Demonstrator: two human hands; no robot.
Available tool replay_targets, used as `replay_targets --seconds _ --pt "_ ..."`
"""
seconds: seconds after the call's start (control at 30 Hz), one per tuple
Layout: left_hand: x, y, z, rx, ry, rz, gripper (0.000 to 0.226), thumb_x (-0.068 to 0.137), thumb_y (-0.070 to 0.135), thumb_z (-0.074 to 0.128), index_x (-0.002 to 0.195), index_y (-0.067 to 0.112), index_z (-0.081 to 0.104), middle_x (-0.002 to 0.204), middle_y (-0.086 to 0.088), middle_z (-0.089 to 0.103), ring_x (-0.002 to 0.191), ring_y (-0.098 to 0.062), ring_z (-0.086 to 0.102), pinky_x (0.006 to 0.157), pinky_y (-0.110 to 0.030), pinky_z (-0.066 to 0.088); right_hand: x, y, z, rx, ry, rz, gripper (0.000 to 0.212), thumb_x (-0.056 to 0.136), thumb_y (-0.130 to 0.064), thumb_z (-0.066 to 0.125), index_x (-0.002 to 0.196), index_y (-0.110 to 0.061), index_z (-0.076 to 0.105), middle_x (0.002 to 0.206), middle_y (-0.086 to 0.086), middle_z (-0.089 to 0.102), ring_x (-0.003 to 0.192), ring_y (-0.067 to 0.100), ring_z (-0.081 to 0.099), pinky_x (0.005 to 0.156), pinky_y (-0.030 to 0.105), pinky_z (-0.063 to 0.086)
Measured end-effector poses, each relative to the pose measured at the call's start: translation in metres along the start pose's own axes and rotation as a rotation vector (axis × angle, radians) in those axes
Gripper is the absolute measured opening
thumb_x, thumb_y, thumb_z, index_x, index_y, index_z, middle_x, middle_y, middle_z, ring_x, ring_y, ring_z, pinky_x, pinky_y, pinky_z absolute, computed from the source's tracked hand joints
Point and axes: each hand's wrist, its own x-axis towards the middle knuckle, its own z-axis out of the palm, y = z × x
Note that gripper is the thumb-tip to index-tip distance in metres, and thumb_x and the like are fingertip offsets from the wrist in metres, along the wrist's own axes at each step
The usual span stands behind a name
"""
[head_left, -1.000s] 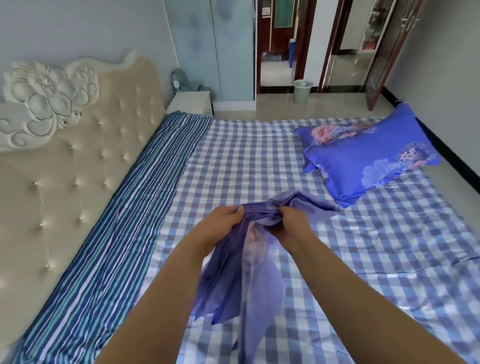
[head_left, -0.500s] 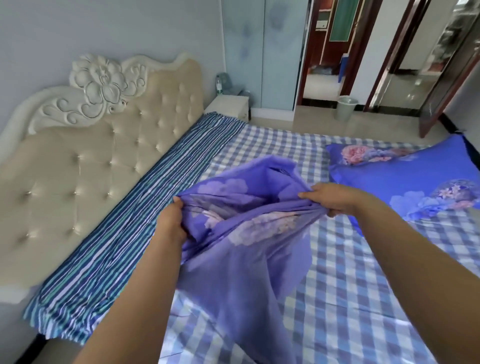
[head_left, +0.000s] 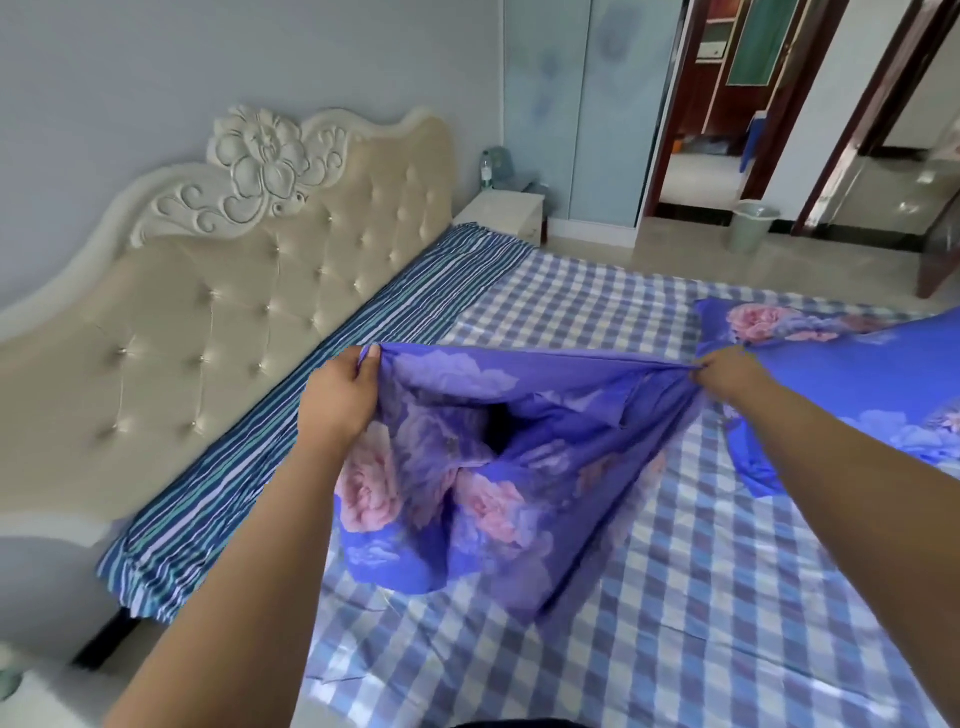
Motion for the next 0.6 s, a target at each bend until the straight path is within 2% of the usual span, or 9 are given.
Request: replay_targets --seconds 0.07,0.17,0.23,0.33,0.37,0.43,0.5,0.53,0.6 --pt "0.005 0.008 -0.005 -0.11 -0.014 0.013 0.043 0.099 0.04 0.04 0.075 0.006 0.049 0.066 -0.012 0.056 0.065 -0.029 0.052 0.065 -0.036 0.042 0.009 -0.005 0.004 0.155 0.05 -0.013 0.023 0.089 -0.009 0.059 0.109 -0.001 0.067 0.113 0.022 0.064 0.102 0.034 0.061 0.085 0.035 0.047" --pt "0.008 0.025 -0.016 -0.374 -0.045 -0.032 0.042 0.099 0.035 0.045 0.068 0.006 0.047 0.049 0.001 0.046 0.049 -0.018 0.042 0.051 -0.025 0.037 0.017 -0.011 0.01 0.514 0.085 0.051 0.024 0.091 -0.002 0.05 0.109 -0.008 0.065 0.1 0.015 0.064 0.067 0.021 0.065 0.053 0.024 0.054" --pt "0.01 0.035 -0.024 -0.668 -0.213 -0.137 0.033 0.1 0.025 0.047 0.073 0.008 0.055 0.049 0.002 0.057 0.045 -0.013 0.05 0.047 -0.019 0.043 0.019 -0.018 0.012 0.604 0.172 0.076 0.03 0.094 -0.003 0.046 0.121 -0.003 0.06 0.105 0.016 0.064 0.078 0.023 0.062 0.051 0.014 0.049" --pt "0.014 0.044 -0.027 -1.071 -0.53 -0.38 0.035 0.098 0.023 0.046 0.079 0.006 0.07 0.069 -0.008 0.07 0.06 -0.02 0.066 0.061 -0.029 0.056 -0.01 -0.05 0.017 0.787 0.112 -0.02 0.048 0.092 0.002 0.05 0.139 -0.003 0.037 0.098 0.009 0.052 0.073 0.02 0.05 0.045 0.004 0.039" --pt "0.016 0.046 -0.023 -1.13 -0.572 -0.429 0.044 0.099 0.023 0.042 0.074 0.006 0.073 0.071 -0.009 0.071 0.062 -0.02 0.068 0.062 -0.031 0.057 -0.027 -0.065 0.021 0.854 0.085 -0.057 0.052 0.093 0.002 0.052 0.141 -0.004 0.033 0.101 0.008 0.049 0.076 0.017 0.049 0.046 0.003 0.038" --pt "0.016 0.053 -0.007 -1.182 -0.583 -0.516 0.056 0.102 0.022 0.035 0.066 0.006 0.074 0.067 -0.01 0.071 0.059 -0.02 0.069 0.057 -0.03 0.058 -0.062 -0.093 0.034 0.981 0.022 -0.145 0.039 0.094 -0.008 0.054 0.131 -0.009 0.042 0.11 0.01 0.05 0.088 0.017 0.05 0.061 0.008 0.041" --pt "0.013 0.059 0.009 -1.185 -0.553 -0.601 0.045 0.102 0.021 0.035 0.077 0.005 0.068 0.064 -0.011 0.069 0.056 -0.02 0.068 0.053 -0.028 0.057 -0.103 -0.115 0.046 1.089 -0.195 -0.236 0.015 0.096 -0.017 0.052 0.11 -0.019 0.047 0.108 0.009 0.057 0.085 0.018 0.056 0.068 0.02 0.044" --pt "0.013 0.06 0.017 -1.18 -0.52 -0.647 0.037 0.102 0.02 0.035 0.083 0.004 0.063 0.063 -0.011 0.068 0.055 -0.02 0.067 0.052 -0.028 0.057 -0.122 -0.122 0.049 1.069 -0.314 -0.301 0.013 0.096 -0.02 0.051 0.108 -0.023 0.047 0.104 0.004 0.06 0.082 0.017 0.058 0.068 0.022 0.046" --pt "0.012 0.058 0.026 -1.163 -0.485 -0.704 0.034 0.101 0.017 0.034 0.084 0.002 0.059 0.062 -0.011 0.068 0.053 -0.019 0.066 0.051 -0.027 0.056 -0.15 -0.125 0.055 0.958 -0.461 -0.482 0.035 0.092 -0.02 0.059 0.122 -0.027 0.043 0.107 -0.009 0.061 0.092 0.007 0.061 0.076 0.015 0.047"
